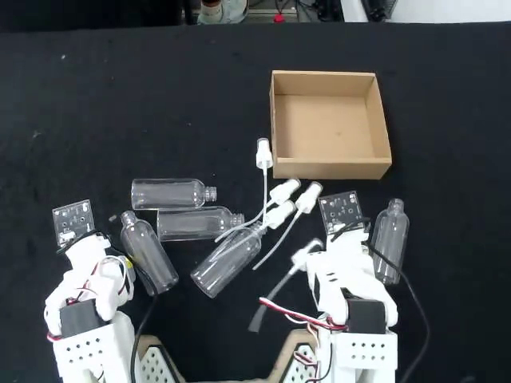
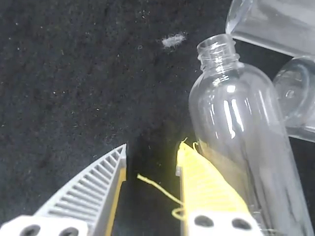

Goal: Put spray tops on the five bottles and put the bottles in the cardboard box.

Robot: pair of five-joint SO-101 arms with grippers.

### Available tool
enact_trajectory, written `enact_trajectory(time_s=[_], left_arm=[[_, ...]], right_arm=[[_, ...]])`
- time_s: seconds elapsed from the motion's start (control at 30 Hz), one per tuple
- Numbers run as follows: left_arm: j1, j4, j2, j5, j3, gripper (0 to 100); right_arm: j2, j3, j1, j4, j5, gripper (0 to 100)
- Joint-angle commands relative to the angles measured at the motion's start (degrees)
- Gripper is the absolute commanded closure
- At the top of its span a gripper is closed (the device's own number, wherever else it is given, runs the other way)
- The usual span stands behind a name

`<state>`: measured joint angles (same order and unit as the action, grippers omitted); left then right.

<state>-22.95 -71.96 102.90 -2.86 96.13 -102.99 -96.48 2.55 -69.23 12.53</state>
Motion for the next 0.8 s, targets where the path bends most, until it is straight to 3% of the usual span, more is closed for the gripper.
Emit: enact_trajectory(time_s=[0.0,0.77], left_arm=[[-0.48,-0.35,0.26,0.35,1.27,84],[-0.57,-0.35,0.35,0.18,1.27,83]], right_arm=[[-5.41,0.04,-0.62,-0.35,-0.09,97.6],[-5.49,-0.04,-4.31,-0.26,-0.18,97.3]])
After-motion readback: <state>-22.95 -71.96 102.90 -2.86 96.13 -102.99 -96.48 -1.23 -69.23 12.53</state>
